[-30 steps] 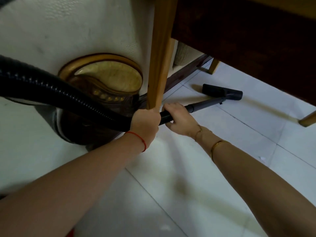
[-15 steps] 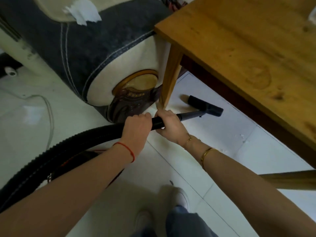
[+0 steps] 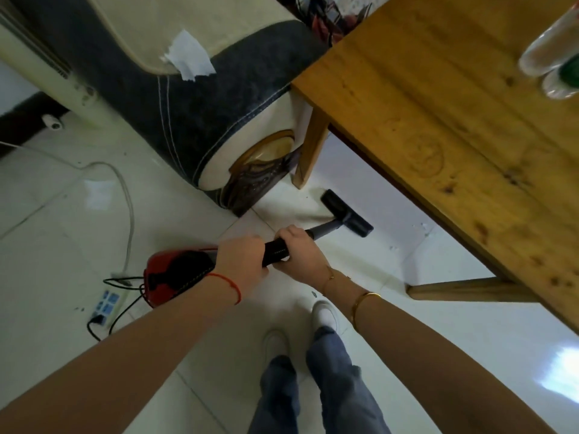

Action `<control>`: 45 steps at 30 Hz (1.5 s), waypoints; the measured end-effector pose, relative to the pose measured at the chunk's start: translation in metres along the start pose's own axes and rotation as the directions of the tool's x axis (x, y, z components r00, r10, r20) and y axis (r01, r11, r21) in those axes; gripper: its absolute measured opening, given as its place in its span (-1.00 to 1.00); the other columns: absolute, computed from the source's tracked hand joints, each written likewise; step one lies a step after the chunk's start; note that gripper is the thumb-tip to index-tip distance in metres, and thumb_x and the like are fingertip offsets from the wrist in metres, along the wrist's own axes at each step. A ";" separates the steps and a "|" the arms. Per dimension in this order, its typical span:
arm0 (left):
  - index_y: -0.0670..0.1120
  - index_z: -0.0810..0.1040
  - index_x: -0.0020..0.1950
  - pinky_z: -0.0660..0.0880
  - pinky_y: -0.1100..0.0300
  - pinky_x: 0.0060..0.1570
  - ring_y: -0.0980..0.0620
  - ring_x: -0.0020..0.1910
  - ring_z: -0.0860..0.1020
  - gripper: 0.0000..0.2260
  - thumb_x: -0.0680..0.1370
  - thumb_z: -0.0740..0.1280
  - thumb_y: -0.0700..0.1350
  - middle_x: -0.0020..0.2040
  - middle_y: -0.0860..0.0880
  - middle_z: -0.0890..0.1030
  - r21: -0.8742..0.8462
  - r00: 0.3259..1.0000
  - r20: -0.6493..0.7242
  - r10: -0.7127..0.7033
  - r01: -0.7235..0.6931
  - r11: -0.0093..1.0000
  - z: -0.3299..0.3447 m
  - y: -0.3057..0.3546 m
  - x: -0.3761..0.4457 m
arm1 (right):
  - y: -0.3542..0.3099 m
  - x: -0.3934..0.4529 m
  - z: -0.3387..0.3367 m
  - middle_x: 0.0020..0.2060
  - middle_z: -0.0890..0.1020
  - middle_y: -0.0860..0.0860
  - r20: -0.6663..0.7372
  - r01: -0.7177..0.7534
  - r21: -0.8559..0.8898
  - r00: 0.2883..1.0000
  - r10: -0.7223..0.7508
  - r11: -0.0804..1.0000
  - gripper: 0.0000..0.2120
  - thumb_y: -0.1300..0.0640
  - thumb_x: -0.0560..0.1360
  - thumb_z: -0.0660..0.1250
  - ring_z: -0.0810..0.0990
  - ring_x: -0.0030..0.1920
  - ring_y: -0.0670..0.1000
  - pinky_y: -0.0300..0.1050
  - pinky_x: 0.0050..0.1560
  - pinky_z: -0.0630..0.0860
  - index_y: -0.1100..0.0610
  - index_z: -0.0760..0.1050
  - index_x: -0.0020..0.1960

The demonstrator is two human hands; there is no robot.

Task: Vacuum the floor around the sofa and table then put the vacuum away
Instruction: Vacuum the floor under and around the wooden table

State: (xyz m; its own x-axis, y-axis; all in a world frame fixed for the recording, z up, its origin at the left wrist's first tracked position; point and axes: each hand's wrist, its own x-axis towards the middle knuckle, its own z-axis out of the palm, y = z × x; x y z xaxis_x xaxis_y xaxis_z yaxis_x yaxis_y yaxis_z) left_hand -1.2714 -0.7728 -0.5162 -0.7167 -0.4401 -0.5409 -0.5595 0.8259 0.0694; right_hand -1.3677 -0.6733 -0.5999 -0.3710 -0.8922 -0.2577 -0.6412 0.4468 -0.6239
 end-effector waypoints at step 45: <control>-0.03 0.51 -0.02 0.29 0.32 -0.53 0.13 -0.42 0.45 -0.85 0.45 0.33 -0.06 -0.27 0.04 0.53 -0.301 0.971 0.076 -0.227 0.240 0.923 0.035 -0.019 -0.117 | -0.072 -0.047 0.028 -0.05 0.56 0.06 0.297 0.161 0.037 0.940 -0.165 0.986 -0.71 0.21 0.37 0.45 0.49 0.01 0.07 -0.06 0.06 0.46 0.07 0.48 0.04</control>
State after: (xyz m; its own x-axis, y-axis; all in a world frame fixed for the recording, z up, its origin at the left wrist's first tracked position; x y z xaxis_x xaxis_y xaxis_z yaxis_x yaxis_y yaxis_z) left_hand -1.1621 -0.7248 -0.4830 -0.5369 -0.5882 -0.6047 -0.8136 0.5506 0.1868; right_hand -1.2859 -0.6654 -0.5637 -0.0434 -0.9324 -0.3587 -0.6676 0.2942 -0.6839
